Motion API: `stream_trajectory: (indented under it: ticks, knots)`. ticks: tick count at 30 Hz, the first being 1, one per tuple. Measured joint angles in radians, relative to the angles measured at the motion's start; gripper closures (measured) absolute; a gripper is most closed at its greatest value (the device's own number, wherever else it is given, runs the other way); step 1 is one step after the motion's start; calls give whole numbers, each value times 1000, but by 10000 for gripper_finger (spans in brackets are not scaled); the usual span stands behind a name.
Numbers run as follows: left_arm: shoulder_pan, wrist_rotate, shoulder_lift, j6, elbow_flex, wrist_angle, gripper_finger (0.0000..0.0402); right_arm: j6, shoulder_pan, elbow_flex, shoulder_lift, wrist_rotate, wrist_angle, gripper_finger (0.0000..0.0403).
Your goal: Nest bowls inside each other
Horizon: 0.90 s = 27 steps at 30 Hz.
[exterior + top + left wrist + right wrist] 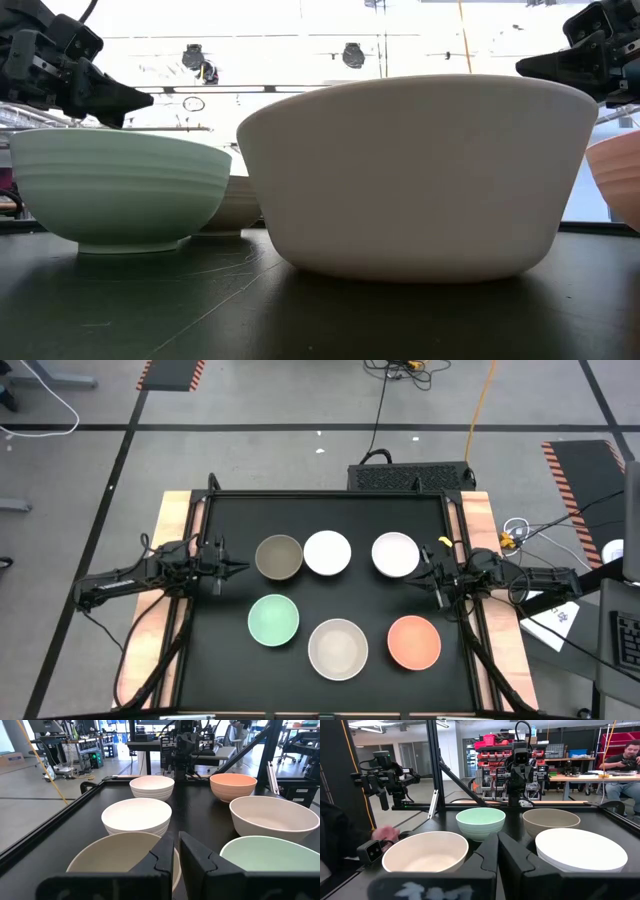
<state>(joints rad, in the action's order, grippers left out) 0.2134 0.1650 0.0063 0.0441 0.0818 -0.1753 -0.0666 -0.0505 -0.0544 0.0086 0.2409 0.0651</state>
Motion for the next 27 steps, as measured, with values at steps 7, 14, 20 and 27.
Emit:
stream_trajectory:
  ticks: [7, 14, 20, 27]
  knots:
    - [0, 0, 0, 0, 0, 0, 371, 0, 0, 0, 0, 3, 44, 403]
    - [0, 0, 0, 0, 0, 0, 371, 0, 0, 0, 0, 2, 49, 403]
    - [0, 0, 0, 0, 0, 0, 371, 26, 0, 0, 0, 0, 102, 403]
    - [0, 0, 0, -63, 0, 4, 371, -49, 0, 0, 0, 0, 126, 403]
